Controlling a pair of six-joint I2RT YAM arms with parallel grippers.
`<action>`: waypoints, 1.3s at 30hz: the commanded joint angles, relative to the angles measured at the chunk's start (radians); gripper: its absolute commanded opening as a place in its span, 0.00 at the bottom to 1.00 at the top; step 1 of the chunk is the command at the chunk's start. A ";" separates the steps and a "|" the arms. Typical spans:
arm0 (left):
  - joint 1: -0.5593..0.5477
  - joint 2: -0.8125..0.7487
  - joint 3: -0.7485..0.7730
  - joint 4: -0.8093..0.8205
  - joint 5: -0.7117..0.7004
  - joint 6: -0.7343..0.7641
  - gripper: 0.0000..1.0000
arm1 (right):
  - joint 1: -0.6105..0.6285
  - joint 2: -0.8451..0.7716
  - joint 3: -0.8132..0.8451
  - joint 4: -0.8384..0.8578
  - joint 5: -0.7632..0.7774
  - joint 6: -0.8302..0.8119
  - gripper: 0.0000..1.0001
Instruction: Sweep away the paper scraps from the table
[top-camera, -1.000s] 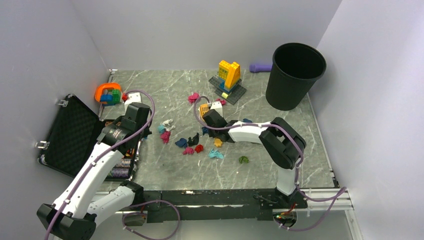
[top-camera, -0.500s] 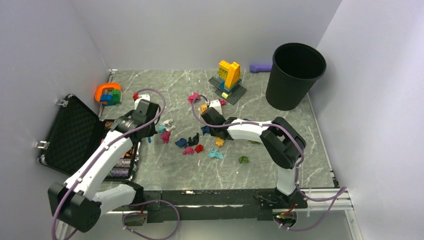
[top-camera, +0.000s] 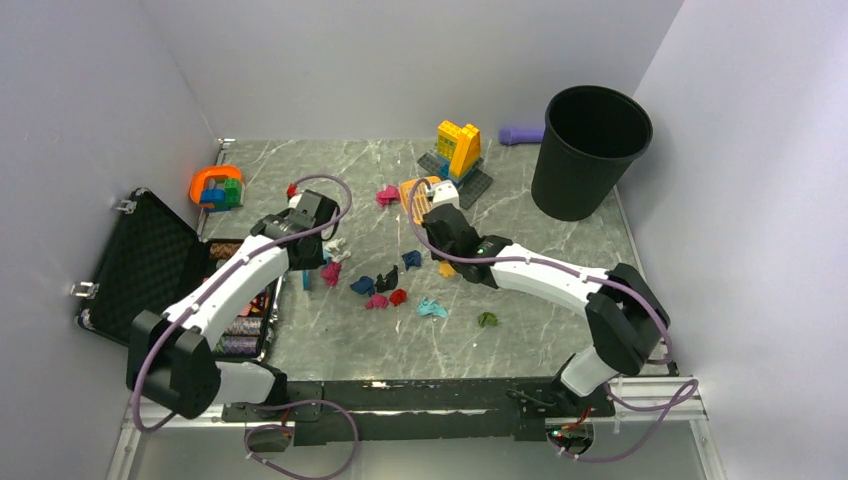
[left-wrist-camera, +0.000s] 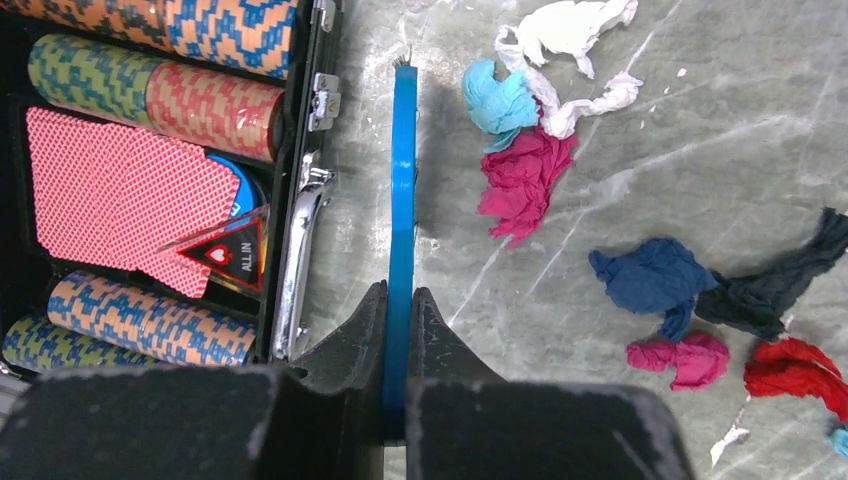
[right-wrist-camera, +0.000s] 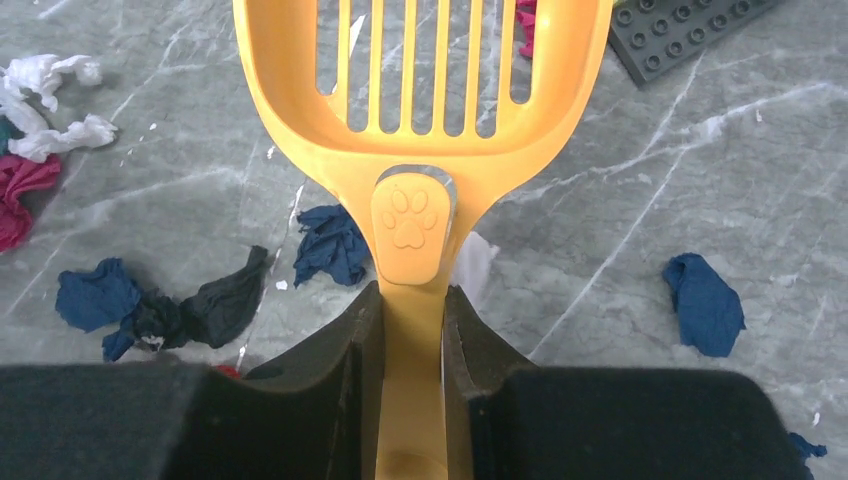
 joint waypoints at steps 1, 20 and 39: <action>-0.017 0.067 0.042 0.064 -0.001 0.008 0.00 | -0.002 -0.074 -0.075 0.110 0.020 -0.019 0.00; -0.231 0.146 0.242 0.067 0.331 0.104 0.00 | -0.076 -0.086 -0.189 0.127 -0.038 0.087 0.00; -0.111 -0.081 0.165 -0.045 0.072 0.085 0.00 | -0.128 0.214 0.070 -0.074 -0.135 0.146 0.00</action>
